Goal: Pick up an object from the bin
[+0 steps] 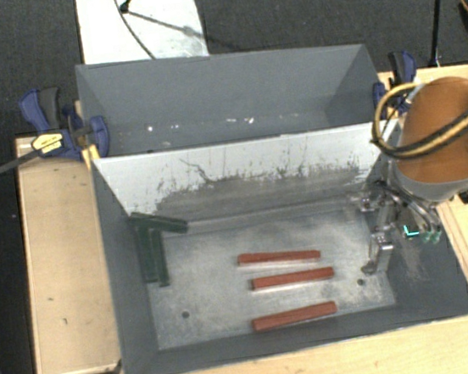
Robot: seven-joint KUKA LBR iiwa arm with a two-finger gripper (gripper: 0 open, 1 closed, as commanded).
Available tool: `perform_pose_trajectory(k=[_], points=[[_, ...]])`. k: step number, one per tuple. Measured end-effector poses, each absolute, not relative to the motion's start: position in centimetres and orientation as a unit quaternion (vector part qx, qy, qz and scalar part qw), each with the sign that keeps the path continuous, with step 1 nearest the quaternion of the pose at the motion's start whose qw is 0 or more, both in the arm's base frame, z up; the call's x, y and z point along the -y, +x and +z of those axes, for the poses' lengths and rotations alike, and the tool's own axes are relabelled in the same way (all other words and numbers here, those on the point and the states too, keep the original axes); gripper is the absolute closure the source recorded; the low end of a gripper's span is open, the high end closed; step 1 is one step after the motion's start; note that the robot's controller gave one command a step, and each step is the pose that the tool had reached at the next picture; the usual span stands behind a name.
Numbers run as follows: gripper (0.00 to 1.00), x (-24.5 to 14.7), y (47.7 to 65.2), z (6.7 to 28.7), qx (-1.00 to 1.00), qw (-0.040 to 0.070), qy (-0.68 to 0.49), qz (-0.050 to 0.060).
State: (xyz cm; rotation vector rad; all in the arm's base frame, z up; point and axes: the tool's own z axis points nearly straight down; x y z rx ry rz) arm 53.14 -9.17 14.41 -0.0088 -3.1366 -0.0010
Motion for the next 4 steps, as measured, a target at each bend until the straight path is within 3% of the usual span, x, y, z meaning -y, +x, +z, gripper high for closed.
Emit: perform_pose_trajectory(k=[1,2,3,4], points=[[0.0,6.3,54.4,6.6,1.0,0.002,-0.019,-0.001],[0.0,-0.9,53.3,7.0,0.985,0.002,-0.174,-0.002],[1.0,-0.6,53.3,7.1,0.985,0.001,-0.173,0.0],[1.0,-0.4,54.1,22.1,0.981,-0.005,-0.193,-0.001]])
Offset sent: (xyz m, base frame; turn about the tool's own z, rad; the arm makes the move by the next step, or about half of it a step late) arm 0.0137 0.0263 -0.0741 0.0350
